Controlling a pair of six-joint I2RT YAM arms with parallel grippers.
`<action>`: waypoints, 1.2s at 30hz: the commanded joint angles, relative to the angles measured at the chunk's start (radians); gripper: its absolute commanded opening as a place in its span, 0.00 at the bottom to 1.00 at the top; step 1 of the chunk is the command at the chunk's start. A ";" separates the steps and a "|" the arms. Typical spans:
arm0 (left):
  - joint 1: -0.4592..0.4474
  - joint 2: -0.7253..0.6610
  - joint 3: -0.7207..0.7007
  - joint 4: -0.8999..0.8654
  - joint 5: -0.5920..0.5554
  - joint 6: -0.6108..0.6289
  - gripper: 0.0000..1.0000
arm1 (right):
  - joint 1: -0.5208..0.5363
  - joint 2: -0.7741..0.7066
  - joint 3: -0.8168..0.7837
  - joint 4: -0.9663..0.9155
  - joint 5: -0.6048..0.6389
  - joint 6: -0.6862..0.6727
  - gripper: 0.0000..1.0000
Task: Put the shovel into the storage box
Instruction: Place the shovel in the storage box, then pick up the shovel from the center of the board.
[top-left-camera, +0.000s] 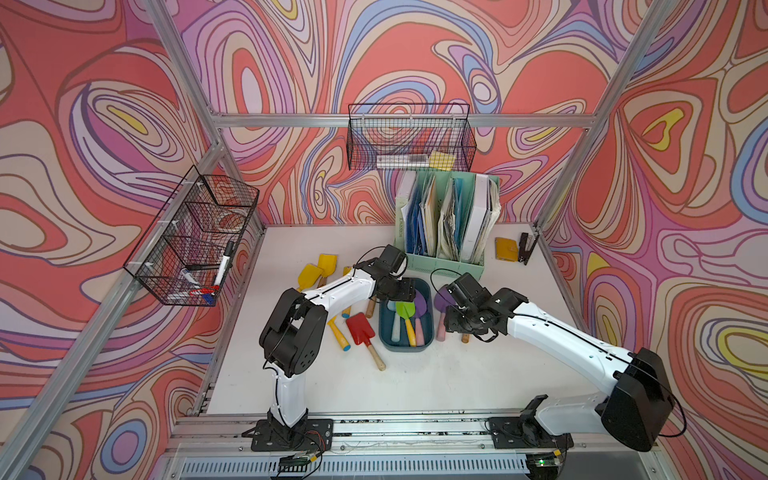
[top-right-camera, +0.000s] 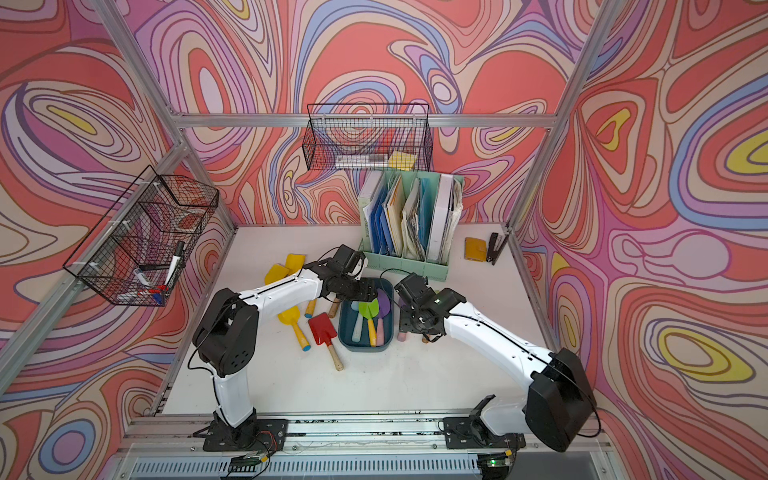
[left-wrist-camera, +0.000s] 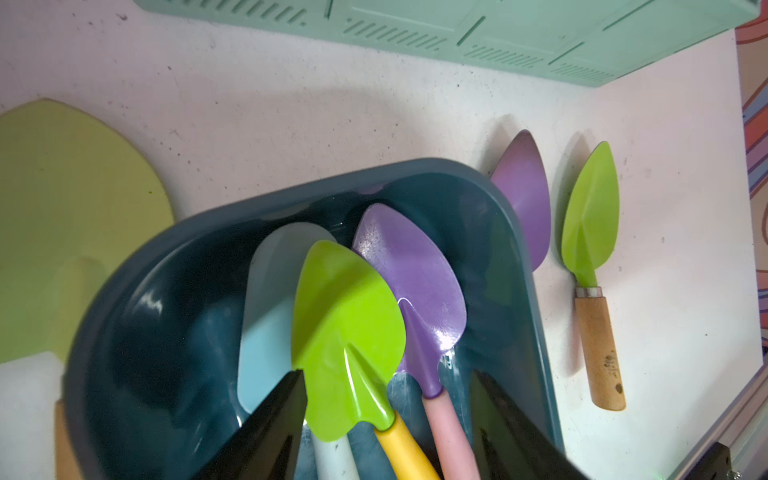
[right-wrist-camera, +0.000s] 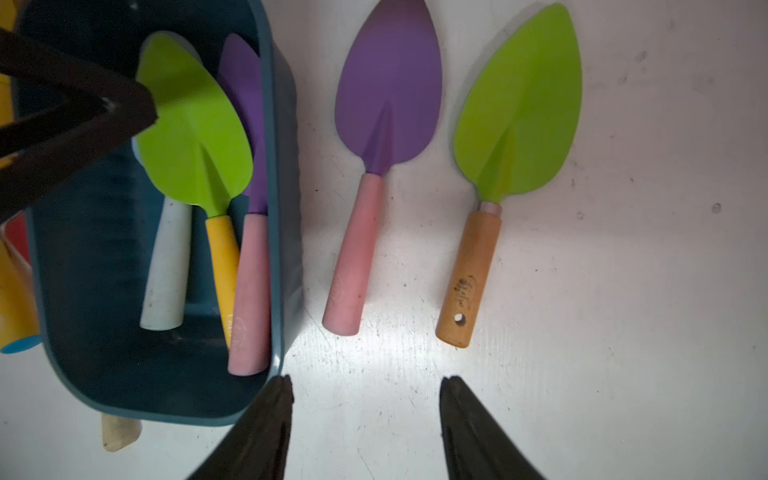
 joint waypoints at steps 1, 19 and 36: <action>-0.010 -0.063 0.020 -0.015 -0.016 0.015 0.69 | -0.041 0.027 -0.041 -0.027 0.042 0.052 0.57; -0.039 -0.216 -0.100 0.114 0.070 -0.016 0.75 | -0.172 0.139 -0.137 0.150 -0.014 0.040 0.50; -0.047 -0.214 -0.121 0.129 0.074 -0.024 0.75 | -0.193 0.249 -0.174 0.258 -0.028 0.050 0.21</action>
